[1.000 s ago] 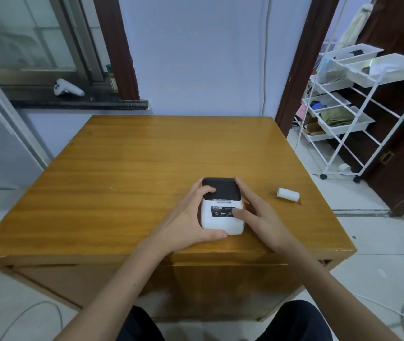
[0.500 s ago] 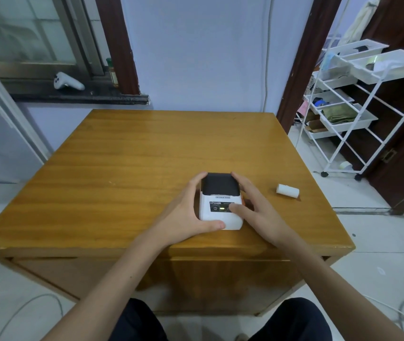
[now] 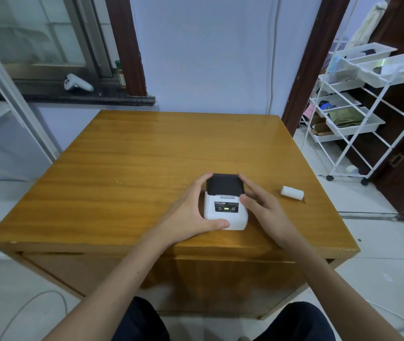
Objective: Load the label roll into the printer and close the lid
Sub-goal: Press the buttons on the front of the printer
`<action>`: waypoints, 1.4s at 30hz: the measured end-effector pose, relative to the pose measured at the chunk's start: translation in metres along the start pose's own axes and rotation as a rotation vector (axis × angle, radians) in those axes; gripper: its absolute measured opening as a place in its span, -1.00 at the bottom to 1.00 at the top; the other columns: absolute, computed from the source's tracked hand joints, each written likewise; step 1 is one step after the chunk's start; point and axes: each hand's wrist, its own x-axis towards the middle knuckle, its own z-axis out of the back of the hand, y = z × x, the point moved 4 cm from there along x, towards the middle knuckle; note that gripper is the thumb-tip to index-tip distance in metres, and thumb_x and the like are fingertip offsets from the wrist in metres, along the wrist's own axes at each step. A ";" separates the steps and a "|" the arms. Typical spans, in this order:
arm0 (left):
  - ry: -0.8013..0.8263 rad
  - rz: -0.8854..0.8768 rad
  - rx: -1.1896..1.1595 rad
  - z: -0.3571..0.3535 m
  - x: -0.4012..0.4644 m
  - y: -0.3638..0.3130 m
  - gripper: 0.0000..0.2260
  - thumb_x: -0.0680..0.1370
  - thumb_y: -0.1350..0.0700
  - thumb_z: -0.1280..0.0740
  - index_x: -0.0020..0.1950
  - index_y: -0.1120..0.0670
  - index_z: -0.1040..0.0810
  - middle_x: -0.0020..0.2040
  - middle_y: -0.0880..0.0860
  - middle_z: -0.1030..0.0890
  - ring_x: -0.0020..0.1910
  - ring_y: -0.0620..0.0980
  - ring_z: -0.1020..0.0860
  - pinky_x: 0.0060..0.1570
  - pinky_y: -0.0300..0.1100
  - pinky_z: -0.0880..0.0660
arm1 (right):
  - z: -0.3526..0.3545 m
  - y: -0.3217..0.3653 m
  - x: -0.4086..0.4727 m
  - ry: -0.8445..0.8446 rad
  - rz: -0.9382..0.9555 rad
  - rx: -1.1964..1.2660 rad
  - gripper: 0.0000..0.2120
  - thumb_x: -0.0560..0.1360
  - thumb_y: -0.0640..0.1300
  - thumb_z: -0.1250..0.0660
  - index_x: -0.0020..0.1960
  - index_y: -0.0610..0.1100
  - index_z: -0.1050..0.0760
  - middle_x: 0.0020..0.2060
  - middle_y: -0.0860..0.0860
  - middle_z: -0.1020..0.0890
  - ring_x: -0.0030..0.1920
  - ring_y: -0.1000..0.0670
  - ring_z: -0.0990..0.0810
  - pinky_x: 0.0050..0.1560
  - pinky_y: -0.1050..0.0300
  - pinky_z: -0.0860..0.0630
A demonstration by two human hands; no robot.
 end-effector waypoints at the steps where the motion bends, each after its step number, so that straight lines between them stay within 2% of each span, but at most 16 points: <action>1: -0.001 -0.002 0.002 0.000 0.000 0.000 -0.02 0.27 -0.26 -0.55 0.50 -0.31 0.01 0.47 -0.11 -0.33 0.34 -0.18 -0.32 0.23 -0.17 -0.33 | 0.000 0.000 0.000 0.001 0.003 0.003 -0.54 0.61 -0.04 -0.24 0.47 0.23 -0.32 0.42 0.07 -0.47 0.36 0.09 -0.46 0.36 0.09 -0.41; 5: -0.003 -0.010 0.014 0.000 0.000 0.000 -0.03 0.28 -0.25 -0.55 0.50 -0.31 0.01 0.47 -0.12 -0.32 0.32 -0.20 -0.32 0.20 -0.21 -0.32 | 0.000 0.000 0.000 0.007 0.003 0.020 -0.55 0.61 -0.05 -0.25 0.47 0.21 -0.32 0.42 0.07 -0.47 0.33 0.14 -0.49 0.30 0.16 -0.45; 10: -0.006 -0.010 0.018 0.000 0.001 0.001 -0.03 0.28 -0.27 -0.55 0.50 -0.31 0.02 0.48 -0.12 -0.31 0.34 -0.18 -0.31 0.21 -0.19 -0.31 | 0.000 -0.003 0.000 0.011 -0.003 0.013 -0.54 0.61 -0.02 -0.25 0.47 0.25 -0.31 0.43 0.06 -0.46 0.38 0.06 -0.45 0.42 -0.04 -0.38; 16: -0.008 -0.021 0.024 -0.001 0.001 0.000 -0.02 0.29 -0.26 -0.55 0.51 -0.28 0.01 0.50 -0.12 -0.28 0.38 -0.17 -0.30 0.23 -0.19 -0.29 | 0.000 -0.006 0.001 0.015 -0.005 0.018 -0.53 0.56 0.08 -0.26 0.44 0.32 -0.30 0.44 0.08 -0.45 0.41 0.03 -0.43 0.43 -0.13 -0.36; 24: -0.011 -0.024 0.039 -0.001 0.001 0.001 -0.03 0.29 -0.27 -0.54 0.50 -0.30 0.02 0.53 -0.12 -0.23 0.44 -0.12 -0.27 0.33 -0.09 -0.32 | 0.000 -0.006 0.002 0.016 -0.006 0.004 -0.53 0.60 0.01 -0.24 0.47 0.28 -0.29 0.44 0.07 -0.45 0.41 0.03 -0.43 0.43 -0.12 -0.35; 29: -0.009 -0.035 0.043 -0.001 0.002 0.001 -0.03 0.30 -0.25 -0.55 0.51 -0.29 0.02 0.54 -0.12 -0.23 0.44 -0.13 -0.27 0.31 -0.15 -0.29 | 0.000 -0.006 0.002 0.018 -0.003 -0.003 -0.53 0.58 0.06 -0.24 0.46 0.31 -0.28 0.45 0.08 -0.44 0.41 0.03 -0.43 0.43 -0.14 -0.35; 40: -0.010 -0.034 0.042 -0.001 0.002 0.002 -0.02 0.28 -0.28 -0.54 0.52 -0.28 0.00 0.53 -0.14 -0.24 0.43 -0.15 -0.27 0.34 -0.12 -0.31 | -0.001 -0.006 0.002 0.023 -0.008 0.020 -0.50 0.52 0.14 -0.25 0.44 0.34 -0.29 0.45 0.08 -0.44 0.42 0.03 -0.42 0.44 -0.13 -0.35; 42: -0.009 -0.034 0.044 -0.002 0.002 0.001 -0.02 0.28 -0.29 -0.54 0.51 -0.28 0.00 0.53 -0.13 -0.24 0.44 -0.14 -0.27 0.35 -0.09 -0.31 | -0.001 -0.005 0.002 0.023 -0.006 0.018 -0.52 0.55 0.10 -0.25 0.45 0.33 -0.29 0.45 0.08 -0.44 0.42 0.04 -0.42 0.44 -0.11 -0.35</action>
